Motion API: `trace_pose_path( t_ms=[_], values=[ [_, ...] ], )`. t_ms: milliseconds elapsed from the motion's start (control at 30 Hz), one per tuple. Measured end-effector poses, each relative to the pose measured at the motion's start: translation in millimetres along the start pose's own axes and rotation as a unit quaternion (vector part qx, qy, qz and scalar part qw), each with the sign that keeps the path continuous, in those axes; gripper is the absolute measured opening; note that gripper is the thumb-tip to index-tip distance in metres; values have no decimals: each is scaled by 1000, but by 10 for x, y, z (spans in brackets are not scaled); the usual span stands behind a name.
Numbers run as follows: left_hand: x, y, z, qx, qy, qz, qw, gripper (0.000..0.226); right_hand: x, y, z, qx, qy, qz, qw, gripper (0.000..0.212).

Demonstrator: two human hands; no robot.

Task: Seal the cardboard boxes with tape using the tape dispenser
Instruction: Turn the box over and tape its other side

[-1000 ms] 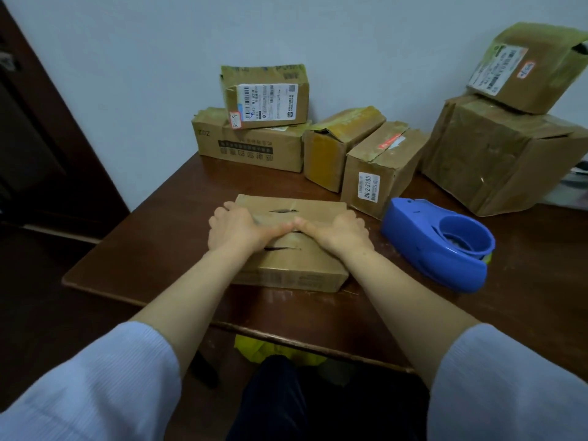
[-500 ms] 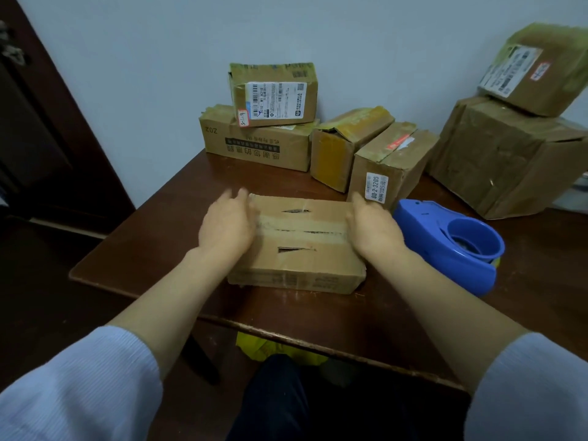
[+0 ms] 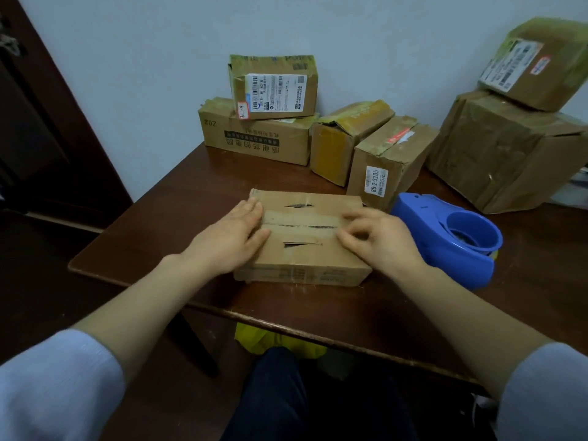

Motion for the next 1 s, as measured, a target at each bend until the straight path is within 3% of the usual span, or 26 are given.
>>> trace_pose_path(
  t_ms=[67,167,233,400,533,600,667,733,833,933,1000],
  values=[
    [-116,-62,119,-105,86,-72,988,72,-93,-109,-75,113,-14,-54,992,33],
    [18,-200,206,-227,127,-35,965,108,198,-231,-163,278,-9,66,958,109],
    [98,-259,177,-241,113,-33,963,109,330,-263,-152,290,13,87,953,131],
    [32,-260,251,-237,112,-86,961,58,330,-297,-220,252,14,51,966,108],
    [-69,-216,315,-228,139,-122,956,44,130,-245,-320,228,-15,16,974,49],
    [0,-188,192,-218,142,-101,960,61,171,-164,-267,238,-47,44,969,62],
    [103,-141,57,-205,127,-61,968,92,310,-96,-218,262,-31,86,961,105],
    [41,-110,86,-194,112,-92,970,80,358,-87,-225,271,-21,82,959,123],
    [-100,-49,174,-169,143,-141,965,48,279,-128,-320,248,-57,44,966,87],
    [-134,10,224,-186,200,-170,947,41,195,-110,-345,202,-115,22,972,52],
    [-99,3,270,-214,225,-173,935,31,164,-100,-447,233,-174,1,957,40]
  ],
)
Point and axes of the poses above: each hand's wrist, its own y-axis away from the middle knuckle, its own x-axis out of the palm, z = x × y, the point moved 10 cm from there along -y, towards the middle knuckle, and after that the axes turned 4 degrees about -z, right-handed, at the moved point
